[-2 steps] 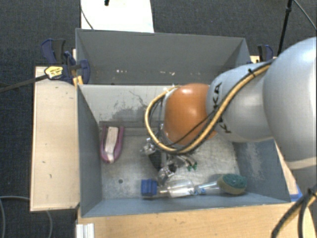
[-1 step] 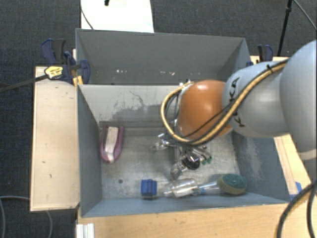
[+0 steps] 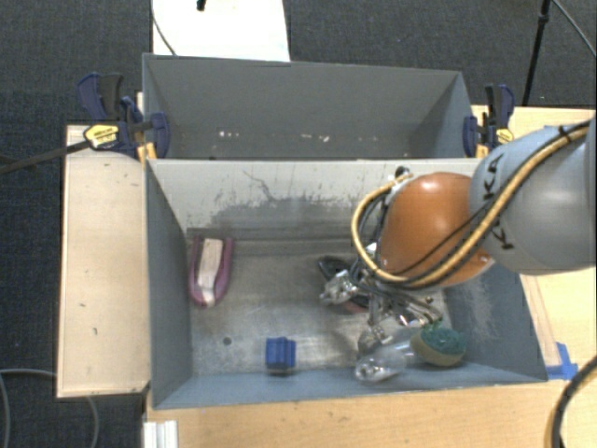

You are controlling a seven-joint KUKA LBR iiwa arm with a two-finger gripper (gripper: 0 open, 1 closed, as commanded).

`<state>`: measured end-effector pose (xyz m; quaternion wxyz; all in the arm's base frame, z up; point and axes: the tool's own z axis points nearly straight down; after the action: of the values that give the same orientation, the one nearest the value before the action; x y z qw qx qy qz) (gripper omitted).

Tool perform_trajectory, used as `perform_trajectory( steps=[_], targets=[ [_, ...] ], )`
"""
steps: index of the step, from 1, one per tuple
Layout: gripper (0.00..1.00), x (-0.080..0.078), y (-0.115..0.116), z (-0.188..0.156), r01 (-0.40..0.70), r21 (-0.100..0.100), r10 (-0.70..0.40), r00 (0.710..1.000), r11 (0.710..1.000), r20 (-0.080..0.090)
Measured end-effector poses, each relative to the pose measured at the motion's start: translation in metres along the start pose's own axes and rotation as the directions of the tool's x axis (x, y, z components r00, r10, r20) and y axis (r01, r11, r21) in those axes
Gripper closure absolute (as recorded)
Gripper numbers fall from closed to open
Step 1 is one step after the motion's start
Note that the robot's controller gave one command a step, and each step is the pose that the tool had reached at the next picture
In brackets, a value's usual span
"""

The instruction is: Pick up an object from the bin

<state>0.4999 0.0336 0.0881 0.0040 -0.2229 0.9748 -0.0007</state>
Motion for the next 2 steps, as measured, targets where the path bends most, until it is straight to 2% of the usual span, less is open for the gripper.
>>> perform_trajectory(
  steps=[1, 2],
  targets=[
    [0.00, -0.0040, -0.0555, -0.0089, 0.175, -0.001, -0.175, 0.985, 0.985, -0.003],
    [1.00, -0.0042, -0.0528, -0.0084, 0.173, -0.004, -0.173, 0.985, 0.985, -0.004]
  ],
)
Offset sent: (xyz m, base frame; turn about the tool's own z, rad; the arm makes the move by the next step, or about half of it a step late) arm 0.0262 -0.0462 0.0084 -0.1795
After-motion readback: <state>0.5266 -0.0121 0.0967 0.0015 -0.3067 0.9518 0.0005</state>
